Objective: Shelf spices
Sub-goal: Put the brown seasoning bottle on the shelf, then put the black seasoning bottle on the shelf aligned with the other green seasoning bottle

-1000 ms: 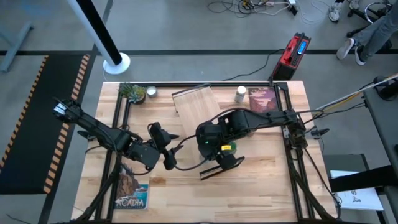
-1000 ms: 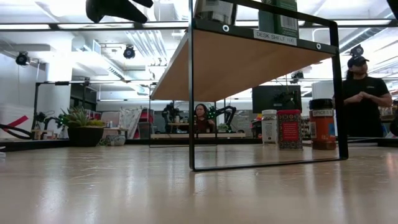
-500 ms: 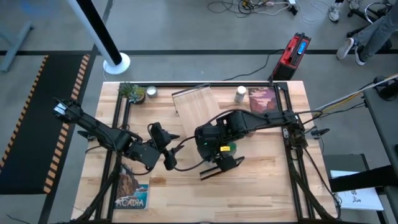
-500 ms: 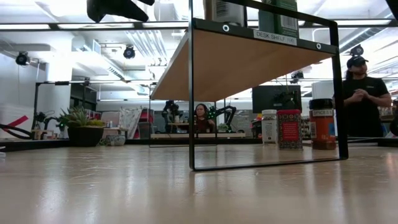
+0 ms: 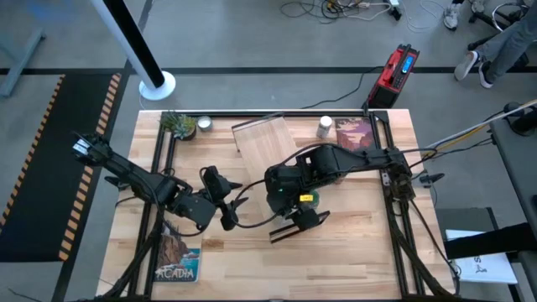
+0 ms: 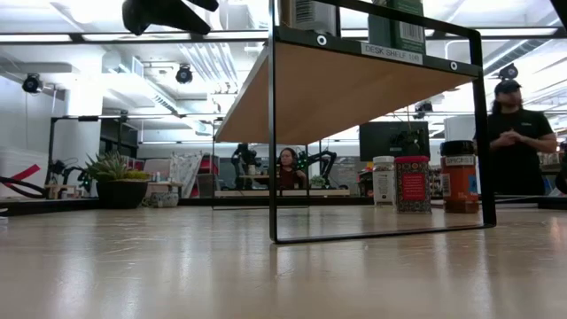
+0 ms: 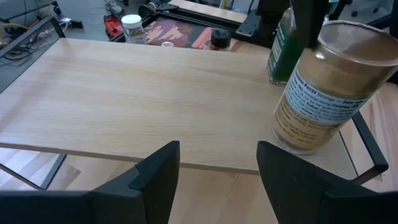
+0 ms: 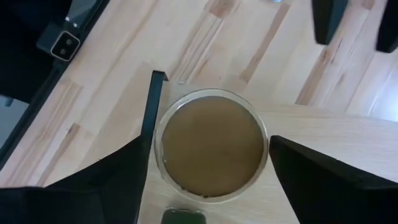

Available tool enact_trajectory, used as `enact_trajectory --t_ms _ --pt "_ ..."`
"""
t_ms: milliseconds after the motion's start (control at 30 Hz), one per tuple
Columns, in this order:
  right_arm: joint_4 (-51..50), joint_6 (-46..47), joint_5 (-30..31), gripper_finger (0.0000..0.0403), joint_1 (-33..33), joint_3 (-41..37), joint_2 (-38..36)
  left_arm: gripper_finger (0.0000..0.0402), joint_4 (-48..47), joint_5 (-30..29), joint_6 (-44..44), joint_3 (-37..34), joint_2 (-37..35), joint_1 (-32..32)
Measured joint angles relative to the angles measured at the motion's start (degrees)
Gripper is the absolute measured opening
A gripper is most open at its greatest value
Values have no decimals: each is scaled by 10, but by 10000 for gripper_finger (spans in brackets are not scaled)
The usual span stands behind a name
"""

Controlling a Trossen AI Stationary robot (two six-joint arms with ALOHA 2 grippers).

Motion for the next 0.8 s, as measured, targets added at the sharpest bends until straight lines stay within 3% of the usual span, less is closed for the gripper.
enact_trajectory --t_ms 233,567,800 --pt "-29 -9 4 322 -2 14 -6 204 2 0 7 -3 0 0" --pt "-35 37 44 323 -11 14 -86 204 22 -1 35 -4 0 -1" --pt "-77 70 129 323 -20 13 -126 204 65 -8 127 -5 0 -12"
